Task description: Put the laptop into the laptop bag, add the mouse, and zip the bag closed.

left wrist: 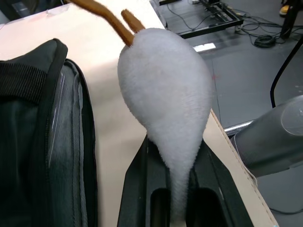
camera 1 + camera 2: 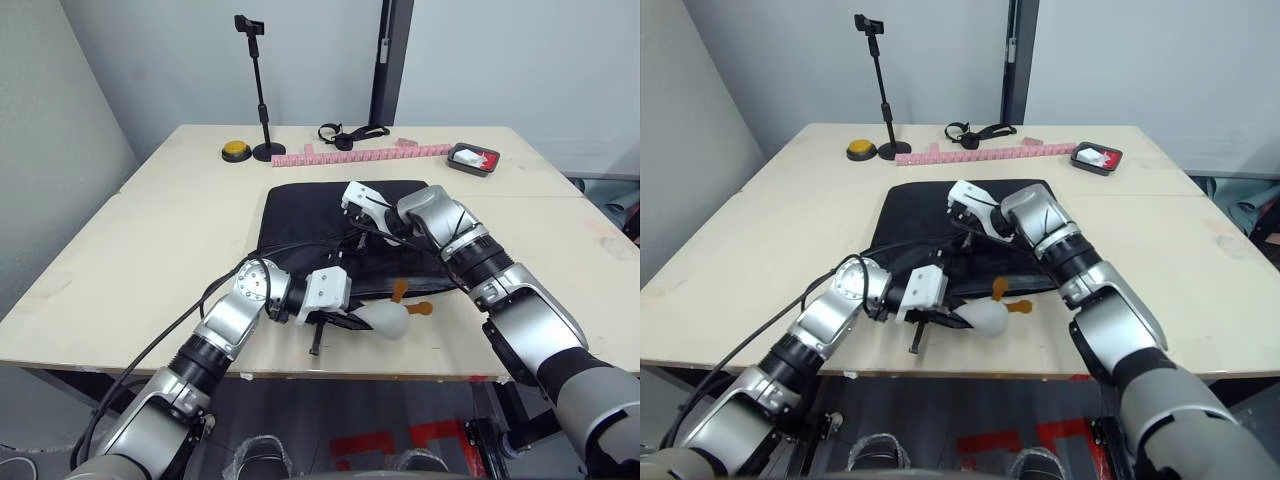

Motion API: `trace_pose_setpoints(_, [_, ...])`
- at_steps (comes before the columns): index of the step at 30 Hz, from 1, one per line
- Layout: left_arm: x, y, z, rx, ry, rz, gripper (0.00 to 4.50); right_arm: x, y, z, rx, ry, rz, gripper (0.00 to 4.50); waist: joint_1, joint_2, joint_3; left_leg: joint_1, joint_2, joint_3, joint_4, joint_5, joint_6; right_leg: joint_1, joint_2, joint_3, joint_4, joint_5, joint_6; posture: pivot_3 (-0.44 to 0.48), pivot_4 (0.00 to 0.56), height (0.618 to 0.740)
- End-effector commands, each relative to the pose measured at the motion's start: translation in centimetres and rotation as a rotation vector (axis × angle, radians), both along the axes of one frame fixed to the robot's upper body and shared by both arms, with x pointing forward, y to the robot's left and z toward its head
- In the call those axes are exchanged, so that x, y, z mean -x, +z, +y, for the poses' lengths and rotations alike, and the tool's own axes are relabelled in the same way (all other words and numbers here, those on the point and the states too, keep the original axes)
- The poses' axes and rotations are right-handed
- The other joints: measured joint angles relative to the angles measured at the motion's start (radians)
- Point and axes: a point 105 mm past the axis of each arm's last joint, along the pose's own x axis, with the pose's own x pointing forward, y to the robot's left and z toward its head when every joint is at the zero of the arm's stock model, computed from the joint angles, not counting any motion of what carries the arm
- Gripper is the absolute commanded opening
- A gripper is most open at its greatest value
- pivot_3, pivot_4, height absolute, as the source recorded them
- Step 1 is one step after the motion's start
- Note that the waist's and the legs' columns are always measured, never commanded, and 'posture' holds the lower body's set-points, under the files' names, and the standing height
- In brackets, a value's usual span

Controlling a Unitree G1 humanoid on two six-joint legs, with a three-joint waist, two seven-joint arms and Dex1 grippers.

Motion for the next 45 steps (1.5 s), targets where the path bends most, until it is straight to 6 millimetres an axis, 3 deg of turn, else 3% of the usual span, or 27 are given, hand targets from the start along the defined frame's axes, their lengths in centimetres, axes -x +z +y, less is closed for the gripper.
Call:
trace_pose_setpoints(1, [-0.4,0.8,-1.1,0.032,-0.012,-0.027,0.03,0.0,-1.8,-1.0,0.061,-0.041,0.042,0.0,0.0,0.0,0.0,0.0,0.0,0.0,0.0,0.0,0.0,0.0,0.0,0.0,0.0,0.0,0.0,0.0,0.15,0.74])
trace_pose_setpoints(7, [-0.8,0.0,0.1,-0.018,0.046,0.015,0.03,0.0,-1.8,-1.4,0.06,-0.049,0.042,0.0,0.0,0.0,0.0,0.0,0.0,0.0,0.0,0.0,0.0,0.0,0.0,0.0,-0.001,0.0,0.0,0.0,0.15,0.74])
trace_pose_setpoints(9, [-1.5,-1.1,1.8,-0.099,0.11,0.013,0.03,0.0,-1.8,-1.4,0.058,-0.051,0.043,0.0,-0.001,0.0,0.0,0.0,0.0,0.0,0.0,0.0,0.0,0.0,0.0,0.0,-0.001,0.0,0.0,0.0,0.15,0.74])
trace_pose_setpoints(11, [-2.1,-2.1,3.6,-0.177,0.182,0.03,1.11,0.0,-1.8,-1.5,0.057,-0.054,0.042,0.0,-0.003,0.0,0.0,0.0,0.0,0.0,-0.001,0.0,0.0,0.0,0.0,0.0,-0.001,0.0,0.0,0.0,0.15,0.74])
trace_pose_setpoints(15, [-3.3,-1.9,5.1,-0.211,0.327,0.023,2.54,-0.1,-1.7,-1.5,0.055,-0.055,0.037,0.0,0.0,0.0,0.0,0.0,0.0,0.0,-0.002,0.0,0.0,0.0,0.0,0.0,-0.001,0.0,0.0,0.0,0.15,0.74])
trace_pose_setpoints(20, [-1.4,-0.4,5.3,-0.16,0.315,0.076,4.32,-0.3,-1.4,-1.5,0.05,-0.053,0.025,0.0,-0.001,0.001,0.001,0.0,0.0,0.0,-0.003,0.0,0.0,-0.002,0.0,-0.001,-0.001,0.0,0.0,0.0,0.15,0.74])
trace_pose_setpoints(21, [-1.2,-0.1,5.7,-0.152,0.327,0.094,4.44,-0.3,-1.3,-1.4,0.049,-0.053,0.023,0.0,-0.002,0.001,0.001,0.0,0.0,0.0,-0.003,0.0,0.0,-0.002,0.0,-0.001,-0.001,0.0,0.0,0.0,0.15,0.74])
trace_pose_setpoints(26, [-1.7,0.6,7.3,-0.141,0.405,0.127,4.44,-0.3,-1.3,-1.2,0.045,-0.043,0.017,0.0,-0.001,0.001,0.001,0.0,0.0,0.0,-0.004,0.0,0.0,-0.002,0.0,0.0,-0.001,0.0,0.0,0.0,0.15,0.74])
trace_pose_setpoints(30, [-2.3,1.8,7.3,-0.096,0.454,0.149,4.44,-0.3,-1.1,-1.1,0.043,-0.039,0.012,0.0,-0.001,0.001,0.001,0.0,0.0,0.0,-0.004,0.0,0.0,-0.002,0.0,0.0,-0.001,0.0,0.0,0.0,0.15,0.74])
trace_pose_setpoints(36, [-0.9,2.9,7.4,-0.063,0.377,0.126,4.44,-0.5,-0.8,-1.2,0.037,-0.042,0.003,0.0,-0.002,0.001,0.001,-0.001,0.0,0.0,-0.004,0.0,0.0,-0.004,0.0,0.0,-0.001,0.0,0.0,0.0,0.15,0.74])
trace_pose_setpoints(40, [-0.9,4.1,9.7,-0.071,0.369,0.083,4.44,-0.4,-0.4,-1.3,0.032,-0.039,-0.002,0.0,-0.002,0.001,0.001,-0.002,0.0,0.0,-0.006,0.0,0.0,-0.005,0.0,0.0,-0.001,0.0,0.0,0.0,0.15,0.74])
trace_pose_setpoints(45, [-0.9,7.2,13.1,0.013,0.397,0.114,4.44,-0.4,1.0,-1.5,0.007,-0.042,-0.019,0.0,0.0,0.002,0.002,-0.002,0.0,0.001,-0.006,0.0,-0.001,-0.006,0.0,0.0,-0.001,0.0,0.0,0.0,0.15,0.74])
